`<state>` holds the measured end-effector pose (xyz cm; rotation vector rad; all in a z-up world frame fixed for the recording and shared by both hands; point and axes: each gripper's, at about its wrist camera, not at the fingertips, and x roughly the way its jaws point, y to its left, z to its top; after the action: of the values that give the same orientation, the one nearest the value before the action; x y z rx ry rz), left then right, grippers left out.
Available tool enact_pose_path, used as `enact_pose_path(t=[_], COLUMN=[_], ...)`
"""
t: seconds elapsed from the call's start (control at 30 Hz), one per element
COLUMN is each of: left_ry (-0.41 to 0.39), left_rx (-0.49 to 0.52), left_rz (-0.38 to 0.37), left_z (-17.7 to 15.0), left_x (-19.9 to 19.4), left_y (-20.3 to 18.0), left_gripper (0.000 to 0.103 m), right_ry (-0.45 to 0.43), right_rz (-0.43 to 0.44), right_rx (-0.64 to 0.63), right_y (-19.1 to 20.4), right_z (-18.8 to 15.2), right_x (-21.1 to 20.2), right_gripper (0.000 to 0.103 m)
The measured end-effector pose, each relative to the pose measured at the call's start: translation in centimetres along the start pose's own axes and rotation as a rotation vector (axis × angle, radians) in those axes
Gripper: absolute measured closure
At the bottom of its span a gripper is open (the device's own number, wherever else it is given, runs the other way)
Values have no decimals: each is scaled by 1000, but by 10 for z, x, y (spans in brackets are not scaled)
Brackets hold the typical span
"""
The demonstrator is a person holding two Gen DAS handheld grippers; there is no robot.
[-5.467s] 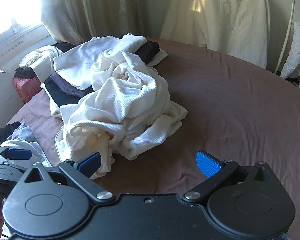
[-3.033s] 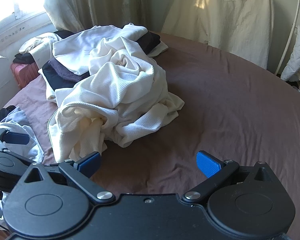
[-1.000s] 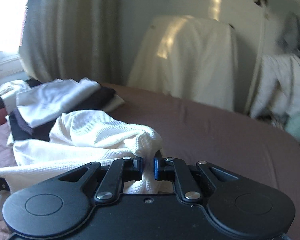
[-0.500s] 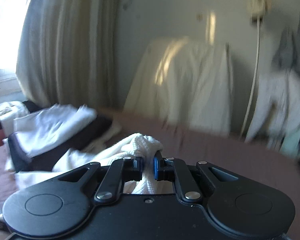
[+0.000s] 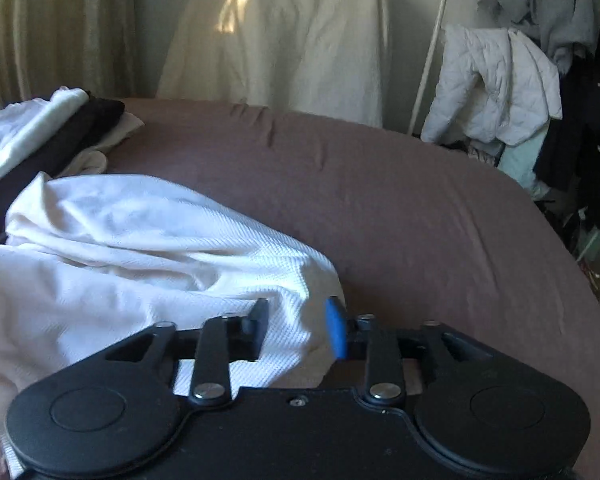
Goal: Fold clothes
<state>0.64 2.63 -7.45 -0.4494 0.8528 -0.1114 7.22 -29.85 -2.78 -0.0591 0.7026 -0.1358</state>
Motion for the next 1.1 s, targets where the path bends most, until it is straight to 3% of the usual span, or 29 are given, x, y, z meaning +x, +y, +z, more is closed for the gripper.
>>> enact_pose_path(t=[0.03,0.13,0.23,0.33,0.4,0.53,0.67,0.7,0.73,0.77,0.8,0.9,0.97,1.0,1.1], left_ry=[-4,-14,-2,-12,-14,-5,-62,-83,-102,-108,-109,-59,-41,-38,-58], left_rx=[-21,-91,-125,-83,-54,-82,-115,-126,-140,-158,-177,-256,-287,-279,-183], left_rz=[12,17,-15,34,63,77,168,195,217,229,236,156,90,71,29], left_z=[0,-2,-2,-2,-3,-4,-3,-2,-1,1,2,7,10,12,20], left_x=[2,6,10,13,16,21,15,14,14,16,19,35,46,50,53], left_y=[7,25,31,25,23,29,39,42,47,53,59,76,81,79,65], left_gripper=[56,56,54,54,54,53,50,43,35,31,26,25,24,29,90], right_ry=[-8,-22,6,56,65,20,-35,-53,-77,-108,-147,-263,-218,-164,-82], right_rz=[37,193,375,533,585,585,499,469,447,440,446,438,481,518,570], right_rx=[-2,-22,-49,-115,-197,-390,-583,-617,-647,-671,-688,-718,-720,-712,-687], right_y=[2,21,52,92,120,175,222,229,234,236,237,234,233,232,227], right_z=[1,-1,-10,-17,-22,-15,-6,-6,-5,-3,-1,11,22,24,23], right_x=[-5,-15,-17,-13,-11,-4,6,11,15,17,17,16,20,24,30], right_gripper=[49,39,37,36,35,18,18,20,28,42,47,48,44,44,36])
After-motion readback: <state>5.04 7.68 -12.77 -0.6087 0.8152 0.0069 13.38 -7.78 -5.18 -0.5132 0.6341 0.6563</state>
